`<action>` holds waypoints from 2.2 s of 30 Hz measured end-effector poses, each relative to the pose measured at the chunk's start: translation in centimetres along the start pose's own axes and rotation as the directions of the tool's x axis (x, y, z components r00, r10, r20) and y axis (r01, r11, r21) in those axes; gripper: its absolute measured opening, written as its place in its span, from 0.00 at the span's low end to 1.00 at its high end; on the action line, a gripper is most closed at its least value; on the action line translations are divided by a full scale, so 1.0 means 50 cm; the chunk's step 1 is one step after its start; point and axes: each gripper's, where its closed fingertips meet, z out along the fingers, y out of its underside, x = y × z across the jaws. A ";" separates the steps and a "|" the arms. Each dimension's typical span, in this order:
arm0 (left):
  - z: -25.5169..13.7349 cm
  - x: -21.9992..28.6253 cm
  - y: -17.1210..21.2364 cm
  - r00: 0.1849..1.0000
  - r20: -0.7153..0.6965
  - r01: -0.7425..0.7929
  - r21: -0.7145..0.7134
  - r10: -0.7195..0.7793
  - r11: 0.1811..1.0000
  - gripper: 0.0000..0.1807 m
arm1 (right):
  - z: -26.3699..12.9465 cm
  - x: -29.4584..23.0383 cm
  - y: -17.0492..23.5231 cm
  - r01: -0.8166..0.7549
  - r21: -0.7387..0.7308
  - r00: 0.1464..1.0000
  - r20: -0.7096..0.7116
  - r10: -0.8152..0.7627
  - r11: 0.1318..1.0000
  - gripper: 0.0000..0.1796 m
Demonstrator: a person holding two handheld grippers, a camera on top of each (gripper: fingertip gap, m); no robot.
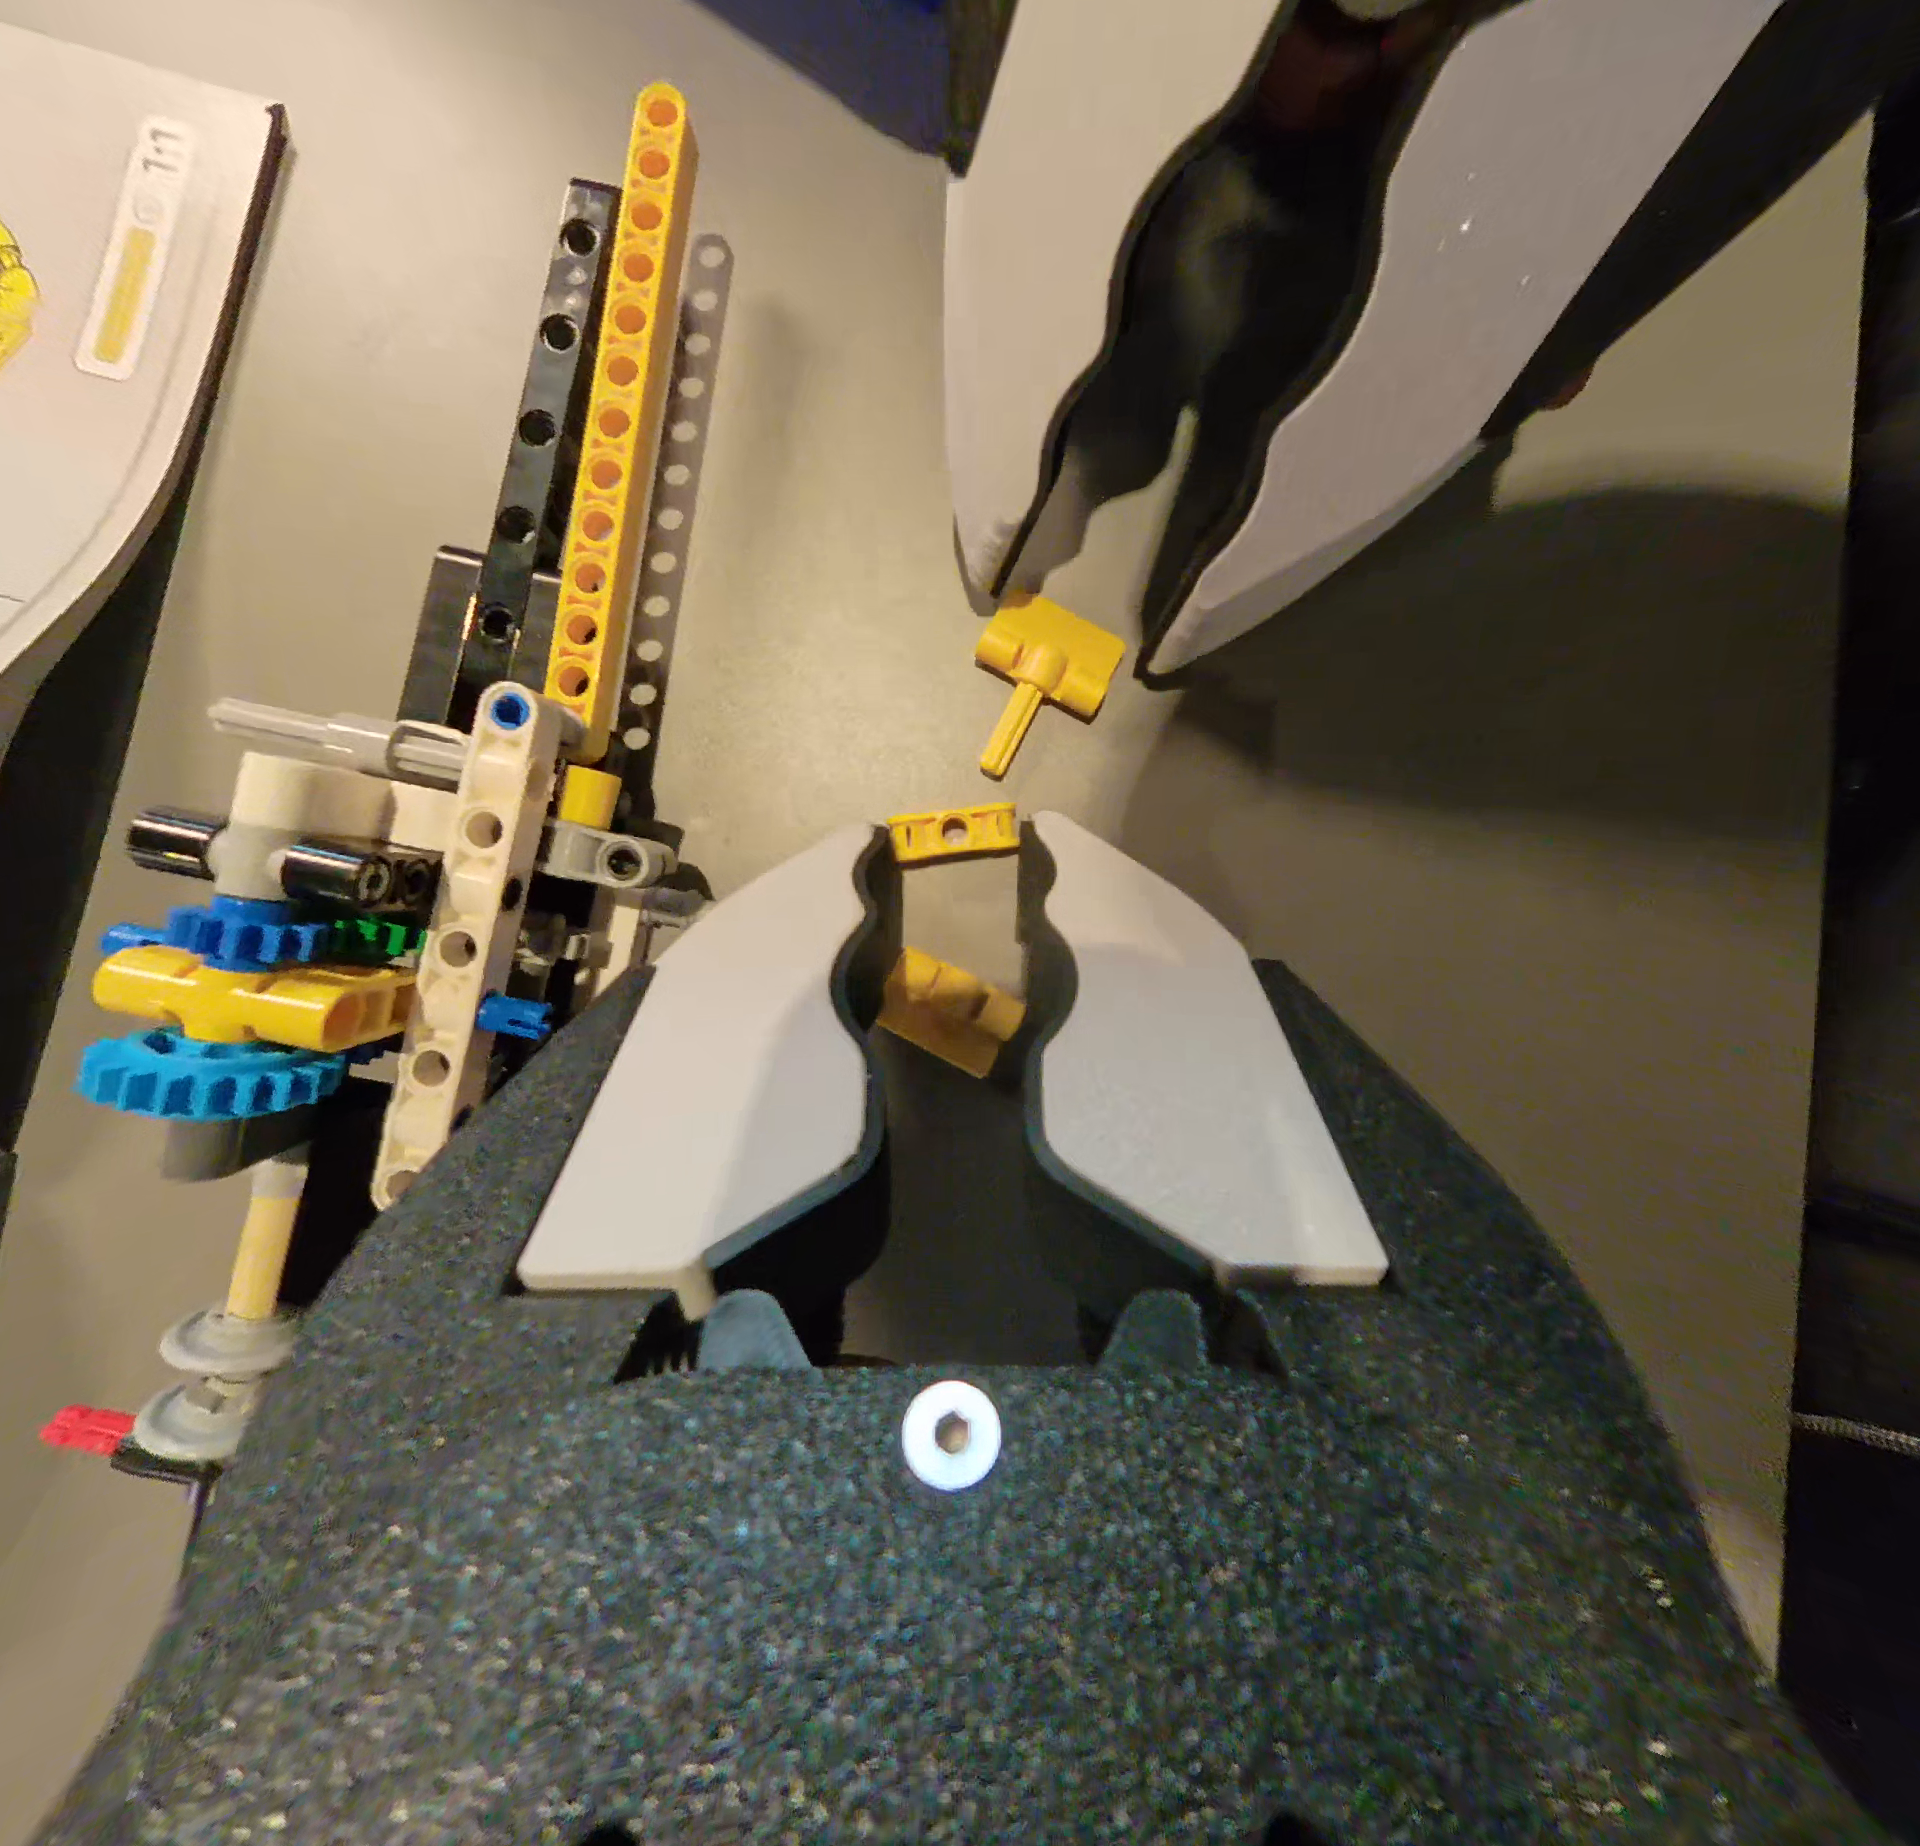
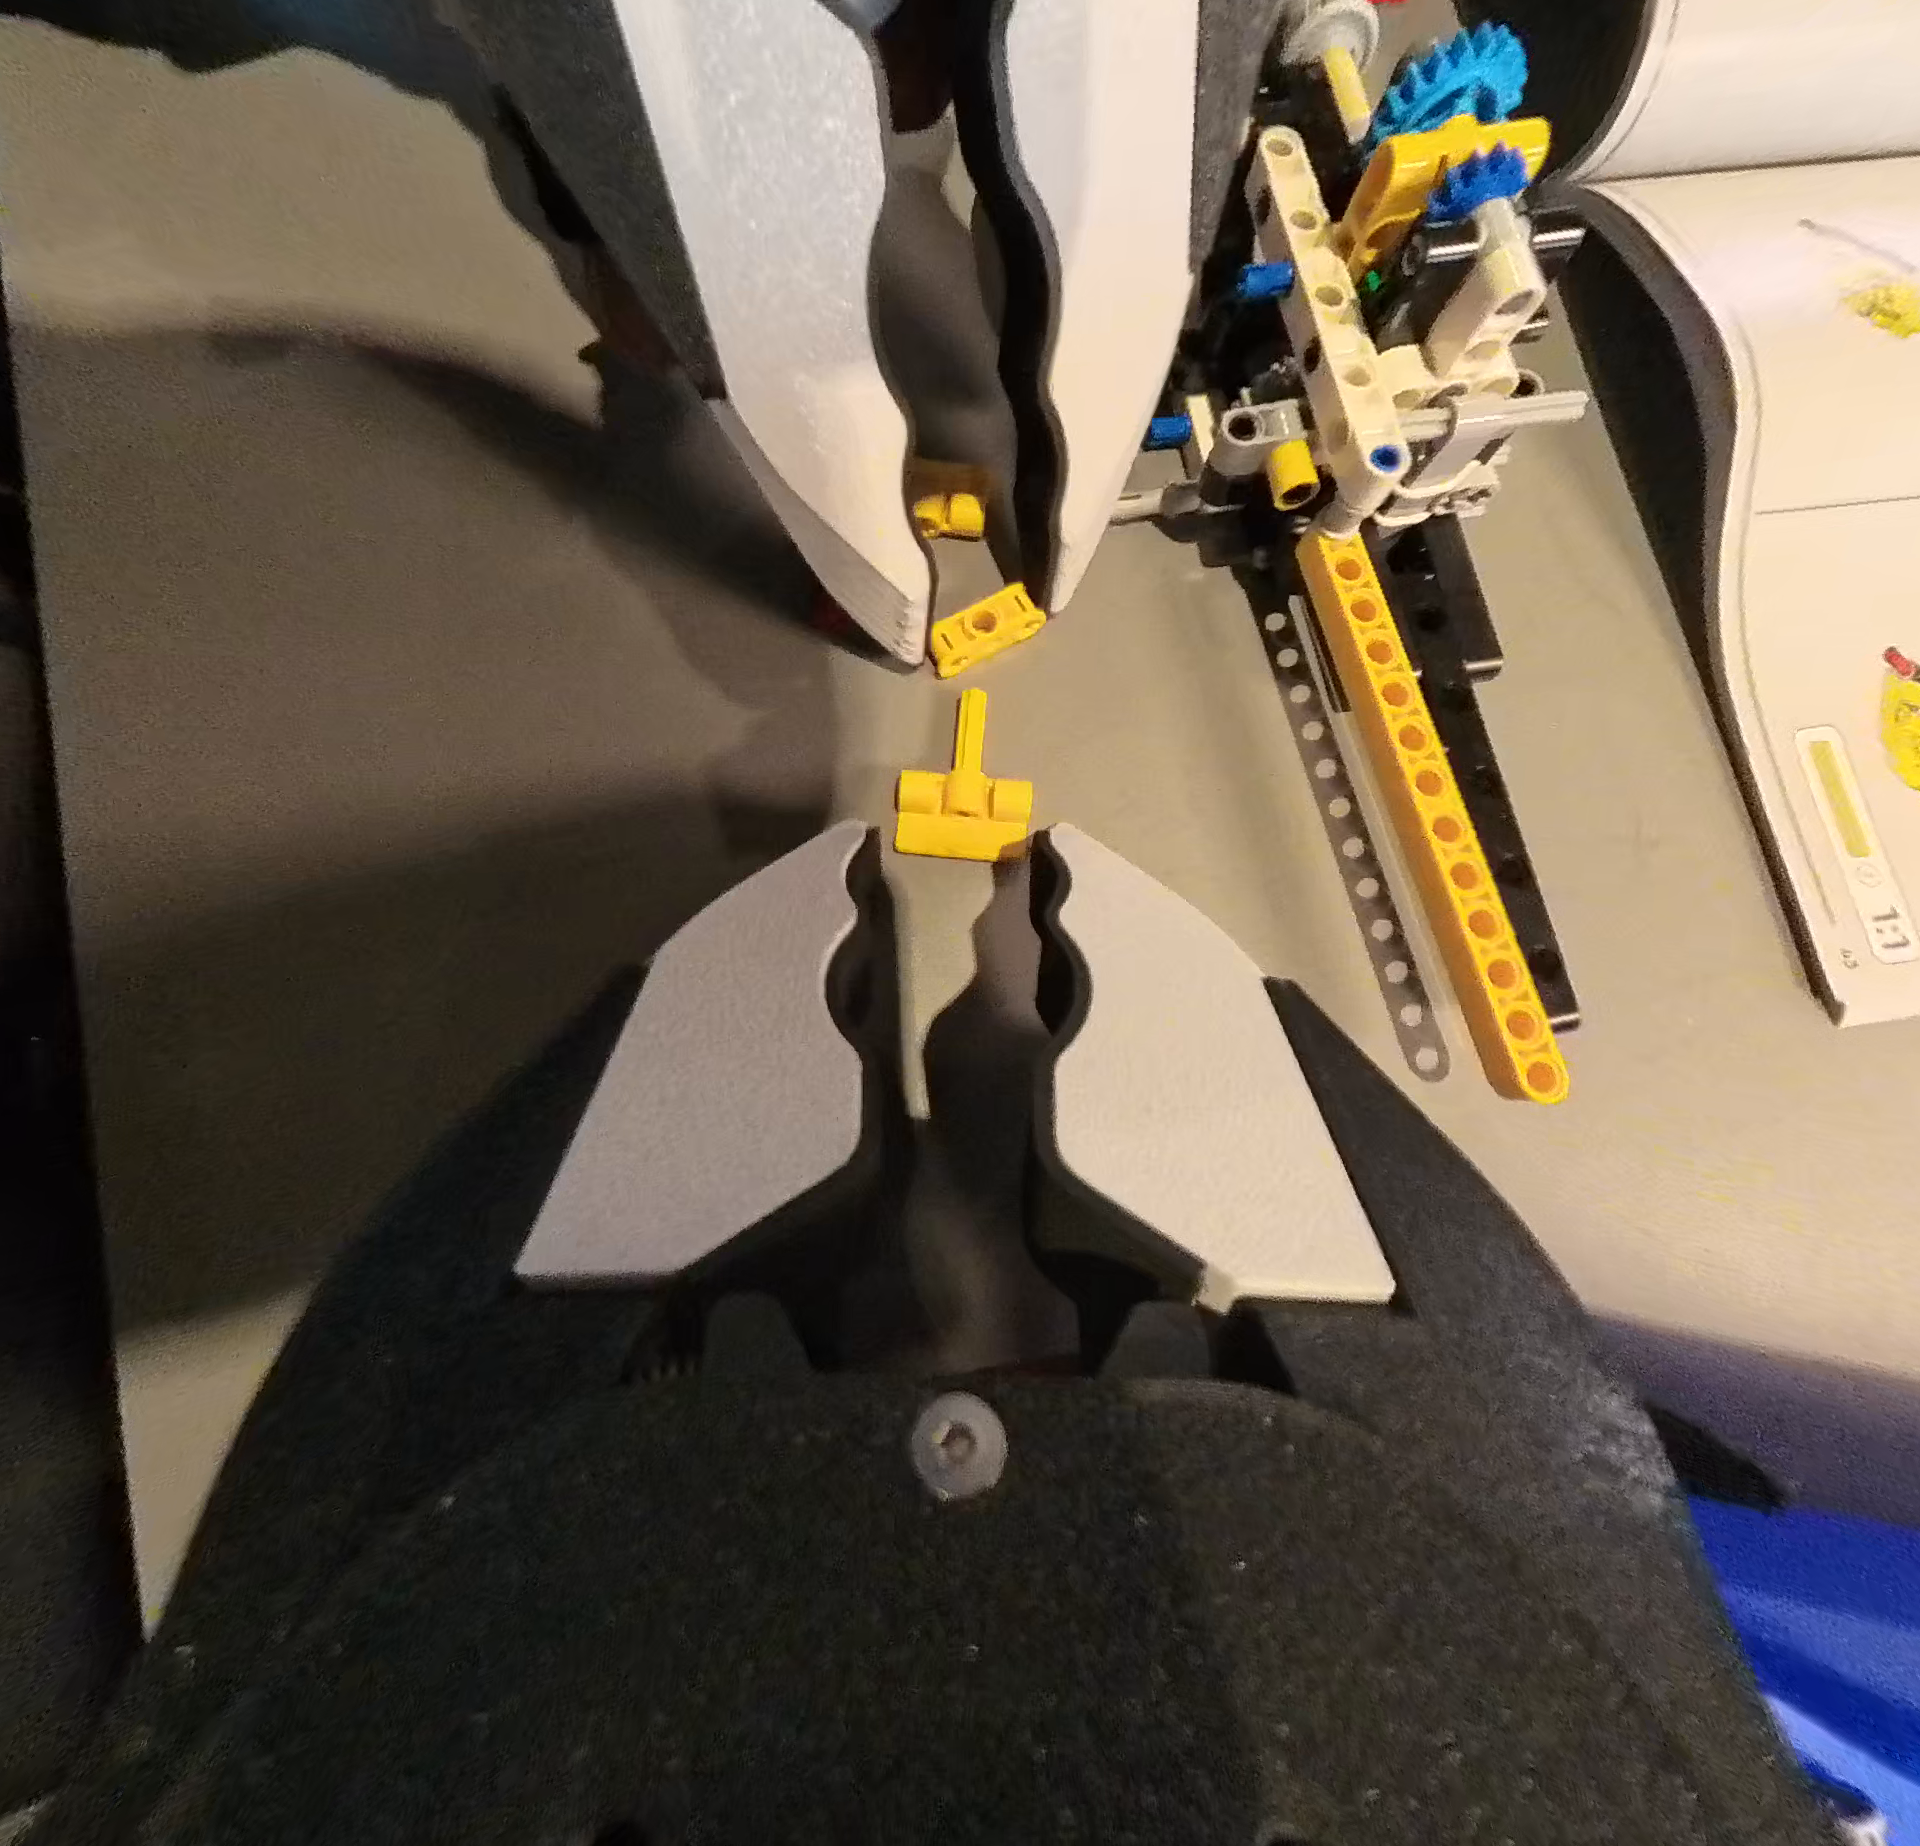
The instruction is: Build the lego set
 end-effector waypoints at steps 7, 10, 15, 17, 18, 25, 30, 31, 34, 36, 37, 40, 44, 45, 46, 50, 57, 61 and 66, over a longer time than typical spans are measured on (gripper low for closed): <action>0.002 -0.003 -0.004 0.999 -0.015 -0.028 0.032 0.029 0.999 0.13 | 0.008 0.003 -0.005 0.009 -0.006 1.000 0.012 -0.009 1.000 0.10; 0.002 -0.004 -0.005 0.999 -0.014 -0.045 0.050 0.045 0.998 0.13 | 0.007 0.006 -0.007 -0.002 0.000 1.000 0.018 0.002 1.000 0.07; -0.002 -0.007 0.000 0.998 -0.008 -0.057 0.069 0.057 0.996 0.13 | 0.006 0.008 -0.007 0.009 0.004 1.000 0.012 -0.009 1.000 0.05; -0.005 -0.008 0.002 0.999 -0.008 -0.053 0.081 0.054 0.995 0.13 | 0.005 0.012 -0.006 0.017 0.007 1.000 -0.008 -0.017 1.000 0.08; -0.007 -0.008 0.002 0.999 -0.010 -0.050 0.090 0.051 0.995 0.13 | 0.004 0.014 -0.007 0.011 0.010 1.000 -0.014 -0.011 1.000 0.10; -0.011 -0.011 -0.004 0.998 -0.011 -0.058 0.128 0.060 0.990 0.13 | 0.014 0.026 -0.007 -0.008 -0.018 0.999 -0.049 0.007 1.000 0.19; -0.007 -0.009 -0.003 0.996 -0.007 -0.083 0.138 0.085 0.987 0.13 | 0.023 0.022 -0.015 -0.008 -0.020 0.999 -0.033 0.007 1.000 0.14; -0.008 -0.008 -0.002 0.996 -0.010 -0.086 0.141 0.089 0.986 0.13 | 0.024 0.021 -0.016 -0.004 -0.020 1.000 -0.028 0.004 1.000 0.14; -0.008 -0.005 0.001 0.995 -0.017 -0.099 0.153 0.103 0.983 0.13 | 0.023 0.019 -0.019 0.007 -0.008 1.000 -0.013 -0.007 1.000 0.14; -0.008 -0.005 0.003 0.994 -0.018 -0.107 0.156 0.111 0.982 0.13 | 0.020 0.013 -0.026 0.021 0.018 1.000 0.003 -0.021 1.000 0.14; -0.008 -0.004 0.003 0.993 -0.020 -0.110 0.157 0.115 0.981 0.13 | 0.019 0.010 -0.028 0.027 0.027 1.000 0.012 -0.027 0.999 0.14; -0.011 0.001 0.000 0.992 -0.029 -0.120 0.168 0.126 0.979 0.13 | 0.018 0.002 -0.032 0.050 0.036 0.998 0.026 -0.051 0.998 0.14; -0.011 0.006 -0.002 0.990 -0.041 -0.128 0.172 0.137 0.977 0.13 | 0.019 -0.007 -0.033 0.089 0.030 0.995 0.038 -0.090 0.996 0.14; -0.010 0.007 -0.002 0.989 -0.042 -0.130 0.170 0.139 0.977 0.13 | 0.019 -0.008 -0.033 0.094 0.029 0.995 0.039 -0.095 0.995 0.14; -0.010 0.008 -0.002 0.989 -0.044 -0.132 0.170 0.141 0.977 0.13 | 0.019 -0.009 -0.033 0.095 0.031 0.994 0.044 -0.096 0.995 0.14; -0.007 0.013 -0.001 0.987 -0.051 -0.141 0.160 0.151 0.977 0.13 | 0.020 -0.009 -0.028 0.103 0.012 0.994 0.047 -0.103 0.995 0.14; -0.004 0.016 -0.004 0.987 -0.055 -0.143 0.142 0.152 0.980 0.13 | 0.021 -0.011 -0.018 0.123 -0.019 0.991 0.050 -0.121 0.992 0.14; -0.004 0.018 -0.005 0.987 -0.057 -0.138 0.141 0.147 0.980 0.13 | 0.022 -0.012 -0.015 0.123 -0.022 0.991 0.054 -0.122 0.992 0.14; -0.008 0.013 0.000 0.989 -0.047 -0.131 0.136 0.139 0.982 0.13 | 0.019 -0.008 -0.013 0.116 -0.025 0.993 0.041 -0.115 0.993 0.14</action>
